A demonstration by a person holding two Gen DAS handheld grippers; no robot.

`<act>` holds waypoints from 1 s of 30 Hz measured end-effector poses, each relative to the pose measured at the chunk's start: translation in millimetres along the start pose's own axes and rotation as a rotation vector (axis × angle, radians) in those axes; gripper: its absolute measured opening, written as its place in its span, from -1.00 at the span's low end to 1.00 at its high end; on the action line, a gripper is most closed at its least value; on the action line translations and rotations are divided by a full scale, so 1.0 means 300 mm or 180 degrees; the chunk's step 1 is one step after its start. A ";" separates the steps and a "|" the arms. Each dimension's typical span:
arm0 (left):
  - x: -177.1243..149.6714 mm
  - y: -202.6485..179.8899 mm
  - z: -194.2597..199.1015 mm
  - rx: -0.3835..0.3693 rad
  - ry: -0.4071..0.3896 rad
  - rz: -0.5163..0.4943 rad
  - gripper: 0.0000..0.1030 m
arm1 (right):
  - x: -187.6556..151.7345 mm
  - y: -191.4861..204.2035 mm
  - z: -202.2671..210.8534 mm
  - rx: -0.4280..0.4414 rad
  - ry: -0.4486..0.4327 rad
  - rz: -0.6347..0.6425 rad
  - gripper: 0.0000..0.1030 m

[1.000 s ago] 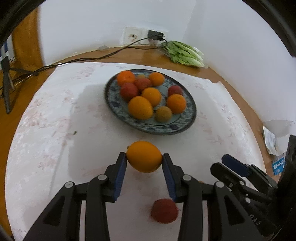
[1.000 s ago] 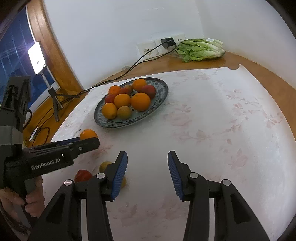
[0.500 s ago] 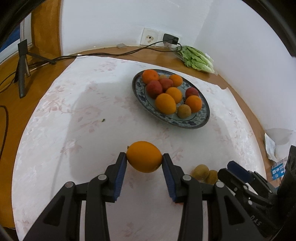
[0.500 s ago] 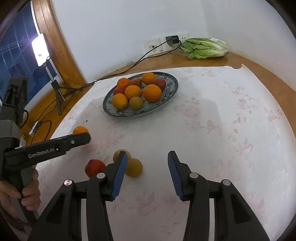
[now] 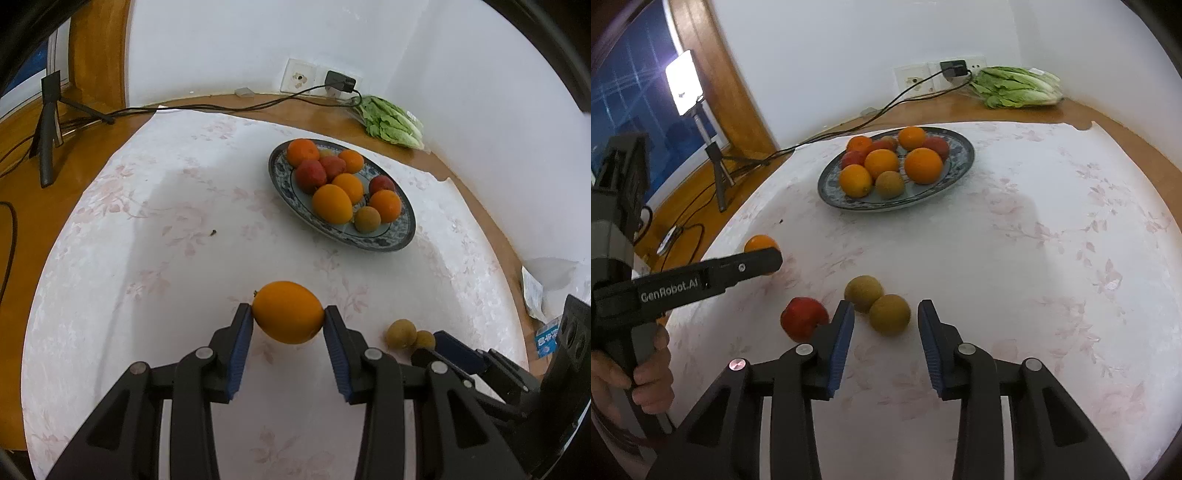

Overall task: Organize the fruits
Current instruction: 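Lift the orange with the left gripper while the right gripper grasps a yellow-green pear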

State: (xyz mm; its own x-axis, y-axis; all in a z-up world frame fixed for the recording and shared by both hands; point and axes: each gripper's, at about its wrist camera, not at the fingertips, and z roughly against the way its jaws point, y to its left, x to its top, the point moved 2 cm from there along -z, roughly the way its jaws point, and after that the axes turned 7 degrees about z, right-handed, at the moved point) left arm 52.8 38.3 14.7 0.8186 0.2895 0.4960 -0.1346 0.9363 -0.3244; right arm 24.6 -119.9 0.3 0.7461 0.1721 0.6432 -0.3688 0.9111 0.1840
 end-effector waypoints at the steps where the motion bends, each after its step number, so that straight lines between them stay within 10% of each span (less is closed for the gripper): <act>1: 0.000 0.000 0.000 0.0000 0.0002 -0.0003 -0.20 | -0.001 0.002 -0.001 -0.0002 0.0000 0.0008 -0.29; 30: 0.012 -0.009 -0.001 -0.0036 0.0003 0.0002 -0.20 | 0.012 -0.046 0.006 -0.0057 -0.0006 -0.0027 -0.50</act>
State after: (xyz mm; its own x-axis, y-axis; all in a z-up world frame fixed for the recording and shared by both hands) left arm 56.2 36.8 17.1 0.8190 0.2900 0.4951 -0.1288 0.9338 -0.3339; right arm 31.5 -132.6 1.4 0.7480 0.1637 0.6432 -0.3526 0.9191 0.1761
